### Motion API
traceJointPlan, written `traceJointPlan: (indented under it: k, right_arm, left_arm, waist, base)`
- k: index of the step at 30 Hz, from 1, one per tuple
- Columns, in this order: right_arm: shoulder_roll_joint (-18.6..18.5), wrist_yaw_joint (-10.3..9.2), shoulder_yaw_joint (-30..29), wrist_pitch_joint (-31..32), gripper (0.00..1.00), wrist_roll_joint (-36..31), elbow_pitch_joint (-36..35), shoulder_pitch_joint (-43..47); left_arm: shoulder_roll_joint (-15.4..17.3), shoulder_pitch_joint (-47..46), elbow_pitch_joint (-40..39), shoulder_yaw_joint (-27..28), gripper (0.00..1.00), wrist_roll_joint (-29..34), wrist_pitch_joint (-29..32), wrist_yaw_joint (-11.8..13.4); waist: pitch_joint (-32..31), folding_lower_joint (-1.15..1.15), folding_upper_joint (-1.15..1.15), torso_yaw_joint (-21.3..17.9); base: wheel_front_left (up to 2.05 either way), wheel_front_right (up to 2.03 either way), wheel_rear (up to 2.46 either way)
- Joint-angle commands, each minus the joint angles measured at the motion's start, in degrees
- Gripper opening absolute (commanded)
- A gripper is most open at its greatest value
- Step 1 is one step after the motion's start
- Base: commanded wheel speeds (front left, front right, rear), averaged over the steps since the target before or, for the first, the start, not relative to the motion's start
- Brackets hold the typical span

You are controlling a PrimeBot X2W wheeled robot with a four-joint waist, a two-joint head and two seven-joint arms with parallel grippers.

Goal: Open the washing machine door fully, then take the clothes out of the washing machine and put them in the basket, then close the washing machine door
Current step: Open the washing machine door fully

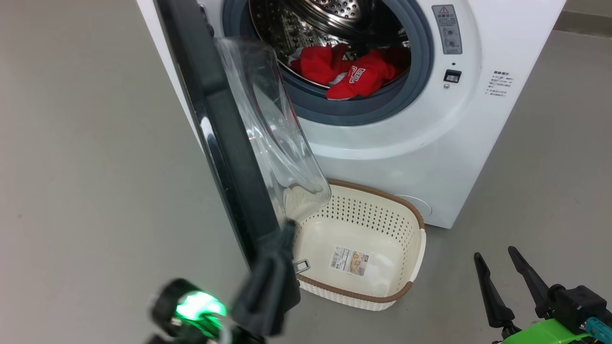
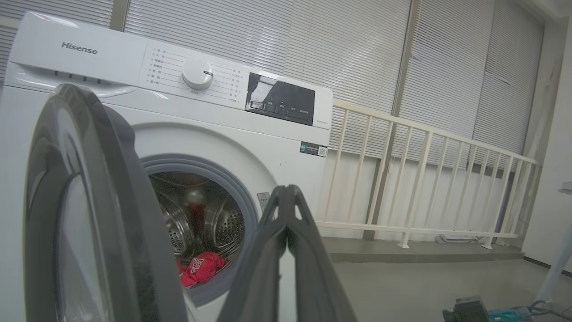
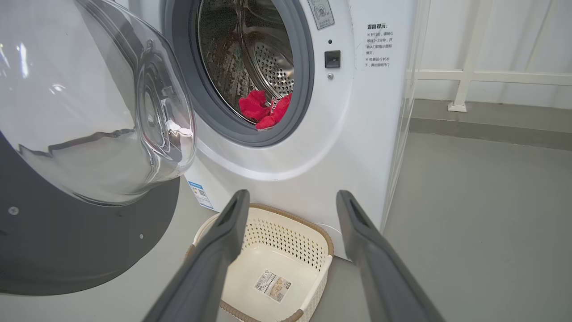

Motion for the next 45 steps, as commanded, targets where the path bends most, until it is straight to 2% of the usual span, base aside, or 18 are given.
traceJointPlan:
  k: [1,4,10,11,14,18,28,40,45]
  right_arm:
    - [-0.67,0.28,1.32,-0.53,1.0,-0.69,-1.55,-0.82]
    - [-0.78,0.28,1.54,-0.53,1.0,-0.91,-1.64,-1.16]
    - [-1.03,0.28,1.57,-0.53,1.0,-1.16,-1.86,-1.67]
    - [-1.04,0.28,1.56,-0.53,1.0,-1.18,-1.88,-1.7]
    - [-1.09,0.28,1.55,-0.53,1.0,-1.25,-1.98,-1.83]
    - [-1.23,0.28,1.55,-0.53,1.0,-1.26,-2.08,-1.97]
    - [-0.94,0.28,1.26,-0.53,1.0,-1.3,-2.32,-1.83]
    - [-0.65,0.28,1.03,-0.53,1.0,-1.31,-2.17,-1.9]
    - [-0.59,0.28,1.15,-0.53,1.0,-1.28,-2.17,-1.79]
  left_arm:
    - [0.34,-0.7,-1.02,0.97,0.0,0.14,-0.27,-0.33]
    - [0.34,0.36,2.76,-2.85,0.0,-1.89,-0.27,-0.33]
    - [0.34,0.2,14.27,-5.99,0.0,-6.74,-0.27,-0.44]
    - [0.34,-0.12,16.13,-5.97,0.0,-7.48,-0.27,-0.03]
    - [0.34,-0.46,19.58,-5.13,0.0,-15.04,-0.27,1.11]
    - [0.34,-1.81,22.01,-3.77,0.0,-17.58,-0.27,1.76]
    - [0.34,-1.85,22.8,-0.08,0.0,-18.0,-0.27,3.19]
    - [0.34,2.37,20.21,5.95,0.0,-12.41,-0.27,8.35]
    - [0.34,3.84,19.62,10.19,0.0,-11.75,-0.27,9.9]
  waist:
    - [0.08,0.0,0.0,-0.12]
    - [0.39,0.0,0.0,-0.48]
    - [1.02,0.0,0.0,-0.91]
    - [1.08,0.0,0.0,-0.95]
    - [1.23,0.0,0.0,-1.05]
    - [1.37,0.0,0.0,-0.99]
    - [1.38,0.0,0.0,0.19]
    - [1.03,0.0,0.0,2.85]
    - [0.94,0.0,0.0,3.29]
  base:
    - [0.0,0.0,0.0]
    - [0.0,0.0,0.0]
    - [0.0,0.0,0.0]
    - [0.0,0.0,0.0]
    - [0.0,0.0,0.0]
    - [0.0,0.0,0.0]
    - [0.0,0.0,0.0]
    - [0.0,0.0,0.0]
    - [0.0,0.0,0.0]
